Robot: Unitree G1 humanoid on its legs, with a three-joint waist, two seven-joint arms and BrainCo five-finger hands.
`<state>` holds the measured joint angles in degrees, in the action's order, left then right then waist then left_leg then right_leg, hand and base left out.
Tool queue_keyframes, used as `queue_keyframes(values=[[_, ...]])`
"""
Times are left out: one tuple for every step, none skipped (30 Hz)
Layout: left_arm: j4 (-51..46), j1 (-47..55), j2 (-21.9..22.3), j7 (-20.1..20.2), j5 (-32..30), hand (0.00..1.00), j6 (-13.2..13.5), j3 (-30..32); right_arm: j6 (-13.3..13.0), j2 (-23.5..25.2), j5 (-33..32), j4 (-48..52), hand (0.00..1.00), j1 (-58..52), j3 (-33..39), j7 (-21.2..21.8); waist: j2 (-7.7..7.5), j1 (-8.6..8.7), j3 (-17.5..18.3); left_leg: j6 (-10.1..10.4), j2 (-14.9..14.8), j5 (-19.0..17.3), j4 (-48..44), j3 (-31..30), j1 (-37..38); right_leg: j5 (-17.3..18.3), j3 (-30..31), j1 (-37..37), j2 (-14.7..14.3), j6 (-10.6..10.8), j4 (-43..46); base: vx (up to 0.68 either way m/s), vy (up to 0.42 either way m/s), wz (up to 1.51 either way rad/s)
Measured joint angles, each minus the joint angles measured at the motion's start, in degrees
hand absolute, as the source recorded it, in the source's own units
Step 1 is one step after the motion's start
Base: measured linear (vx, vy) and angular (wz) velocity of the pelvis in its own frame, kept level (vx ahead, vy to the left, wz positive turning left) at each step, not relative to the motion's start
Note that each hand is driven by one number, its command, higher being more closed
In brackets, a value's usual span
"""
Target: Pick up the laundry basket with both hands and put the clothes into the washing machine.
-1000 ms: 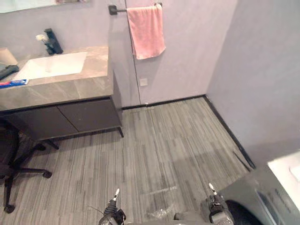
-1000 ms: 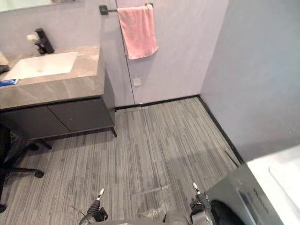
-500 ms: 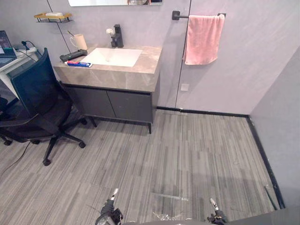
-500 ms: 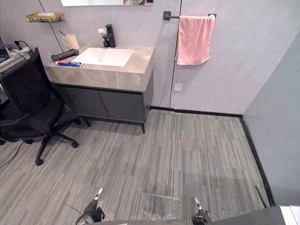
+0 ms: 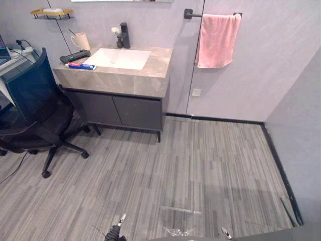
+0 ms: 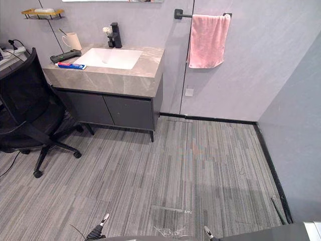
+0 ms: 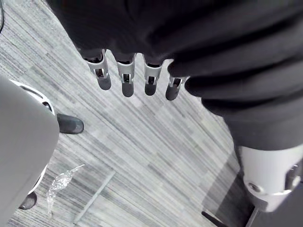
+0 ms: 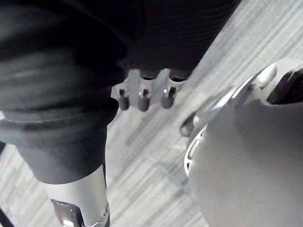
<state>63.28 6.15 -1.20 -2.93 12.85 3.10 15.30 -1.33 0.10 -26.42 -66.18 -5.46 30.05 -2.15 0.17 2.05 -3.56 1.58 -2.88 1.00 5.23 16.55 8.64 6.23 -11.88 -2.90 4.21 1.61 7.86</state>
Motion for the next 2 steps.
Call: queue_keyframes(values=[[0.35,-0.15,-0.02,0.34,0.0,0.0,-0.02,-0.01,0.0,-0.2,0.04,-0.17,0.0,0.31,-0.69,0.04,0.01,0.0,0.0,0.01,-0.07,0.01,0.0,-0.09,-0.02,0.0,-0.01,-0.01,-0.1,0.0,-0.09,0.03,-0.041,-0.01],[0.37,-0.14,-0.08,0.4,0.0,0.0,-0.03,-0.04,0.01,-0.37,0.06,-0.41,0.0,0.55,-0.95,0.11,0.03,0.01,-0.01,0.02,-0.12,0.01,0.0,-0.2,-0.03,0.0,-0.01,-0.02,-0.17,-0.01,-0.13,0.0,0.0,0.0]])
